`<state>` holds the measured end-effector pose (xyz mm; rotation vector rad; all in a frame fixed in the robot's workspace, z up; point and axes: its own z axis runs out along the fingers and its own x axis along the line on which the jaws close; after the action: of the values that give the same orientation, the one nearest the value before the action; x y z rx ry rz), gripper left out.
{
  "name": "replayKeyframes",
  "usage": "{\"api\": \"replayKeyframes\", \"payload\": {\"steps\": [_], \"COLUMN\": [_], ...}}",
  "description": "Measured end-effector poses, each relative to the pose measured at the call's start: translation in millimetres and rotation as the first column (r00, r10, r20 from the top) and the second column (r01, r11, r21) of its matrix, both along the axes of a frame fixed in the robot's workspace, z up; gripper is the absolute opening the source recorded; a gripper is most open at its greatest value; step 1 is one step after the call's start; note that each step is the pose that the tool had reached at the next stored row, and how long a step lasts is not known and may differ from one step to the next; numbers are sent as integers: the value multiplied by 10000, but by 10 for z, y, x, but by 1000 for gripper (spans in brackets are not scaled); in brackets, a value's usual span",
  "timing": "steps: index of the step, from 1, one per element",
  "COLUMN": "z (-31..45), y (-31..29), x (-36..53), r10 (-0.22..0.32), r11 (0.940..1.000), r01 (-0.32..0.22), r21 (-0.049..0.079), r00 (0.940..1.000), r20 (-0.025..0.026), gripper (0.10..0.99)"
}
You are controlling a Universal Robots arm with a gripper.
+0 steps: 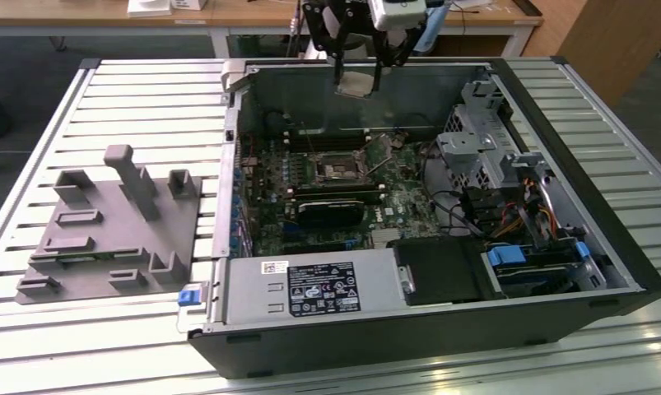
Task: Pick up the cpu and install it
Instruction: 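Place the cpu into insertion slot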
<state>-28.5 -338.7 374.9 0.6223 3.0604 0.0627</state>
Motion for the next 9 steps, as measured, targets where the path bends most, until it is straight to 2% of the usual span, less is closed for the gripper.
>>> {"api": "replayKeyframes", "payload": {"steps": [5,9], "z": [-6,-11], "y": [3,5], "x": [0,0], "r10": [-724,-1304], "r11": [9974,9915], "r01": [724,1304], "r21": [0,-1], "r00": [9974,9915], "r20": [0,0], "gripper": [533,533]}}
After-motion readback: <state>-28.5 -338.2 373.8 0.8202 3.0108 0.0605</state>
